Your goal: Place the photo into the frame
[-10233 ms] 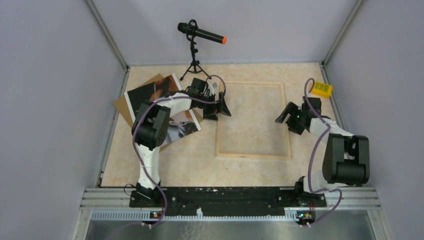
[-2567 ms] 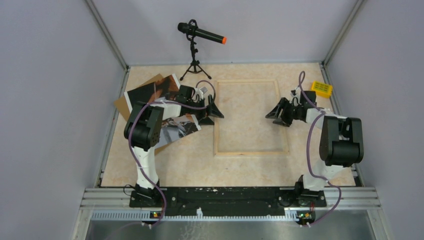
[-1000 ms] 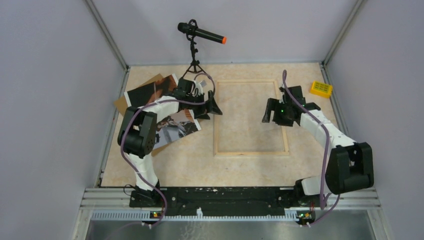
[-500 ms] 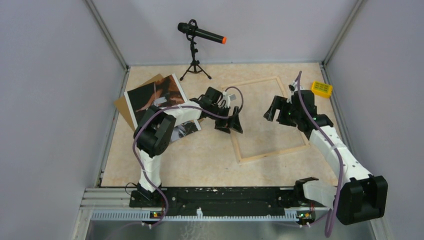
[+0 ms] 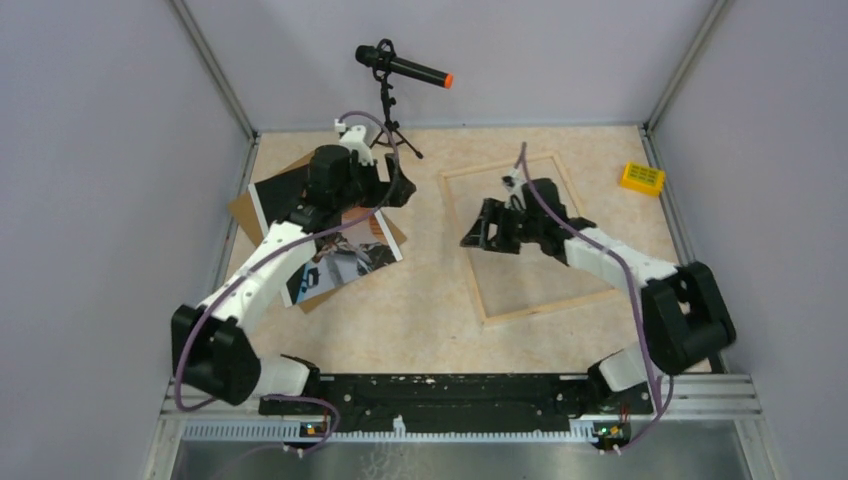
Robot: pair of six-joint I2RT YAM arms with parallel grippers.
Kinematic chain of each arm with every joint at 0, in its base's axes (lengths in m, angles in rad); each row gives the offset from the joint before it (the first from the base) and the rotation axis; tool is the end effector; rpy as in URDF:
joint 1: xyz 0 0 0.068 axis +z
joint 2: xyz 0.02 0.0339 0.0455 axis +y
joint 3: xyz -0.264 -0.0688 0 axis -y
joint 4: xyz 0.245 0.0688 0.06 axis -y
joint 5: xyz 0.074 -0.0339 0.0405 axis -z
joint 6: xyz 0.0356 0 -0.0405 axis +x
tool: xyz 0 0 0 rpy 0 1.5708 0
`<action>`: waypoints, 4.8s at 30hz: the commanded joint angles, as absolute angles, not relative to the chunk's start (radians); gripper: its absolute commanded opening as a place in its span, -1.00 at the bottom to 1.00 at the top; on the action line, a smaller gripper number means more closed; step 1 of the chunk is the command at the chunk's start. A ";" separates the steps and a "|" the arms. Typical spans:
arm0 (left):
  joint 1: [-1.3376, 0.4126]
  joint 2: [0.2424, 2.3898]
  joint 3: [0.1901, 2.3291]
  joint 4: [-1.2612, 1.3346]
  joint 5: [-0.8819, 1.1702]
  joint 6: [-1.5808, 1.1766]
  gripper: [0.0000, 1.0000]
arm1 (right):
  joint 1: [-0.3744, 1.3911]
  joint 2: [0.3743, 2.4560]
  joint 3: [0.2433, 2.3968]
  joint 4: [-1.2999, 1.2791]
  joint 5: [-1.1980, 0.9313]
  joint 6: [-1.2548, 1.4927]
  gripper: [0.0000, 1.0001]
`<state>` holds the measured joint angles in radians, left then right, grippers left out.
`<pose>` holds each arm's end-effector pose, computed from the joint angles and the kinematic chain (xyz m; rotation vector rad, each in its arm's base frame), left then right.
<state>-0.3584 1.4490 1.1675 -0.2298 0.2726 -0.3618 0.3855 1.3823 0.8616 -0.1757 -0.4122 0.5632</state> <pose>0.3098 -0.1263 0.3121 0.1679 2.1361 -0.7148 0.2677 0.1240 0.2346 -0.0204 2.3841 0.9479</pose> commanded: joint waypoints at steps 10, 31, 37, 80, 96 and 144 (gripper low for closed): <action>-0.382 1.116 0.966 -0.007 -0.149 -0.292 0.97 | 0.657 2.034 1.239 0.241 -0.627 0.788 0.32; -0.363 1.162 0.983 0.021 -0.006 -0.307 0.97 | 0.675 2.294 1.318 0.508 -0.737 0.927 -0.24; -0.353 1.179 0.991 0.020 0.054 -0.322 0.97 | 0.678 2.315 1.326 0.584 -0.730 0.994 -0.43; -0.362 1.175 1.046 -0.076 0.049 -0.342 0.97 | 0.273 1.148 1.602 -0.779 0.260 -0.279 -1.00; -0.363 1.161 1.048 -0.084 -0.019 -0.344 0.98 | 0.793 1.315 1.786 -0.612 0.596 -0.690 -1.00; -0.324 1.189 1.051 -0.105 -0.036 -0.372 0.97 | 0.933 1.183 0.909 -0.425 0.066 -0.399 -1.00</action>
<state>-0.3267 1.1896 1.0302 -0.1429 -0.0479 -0.3649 0.9768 1.2282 0.9787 -0.5365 0.0387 -0.4271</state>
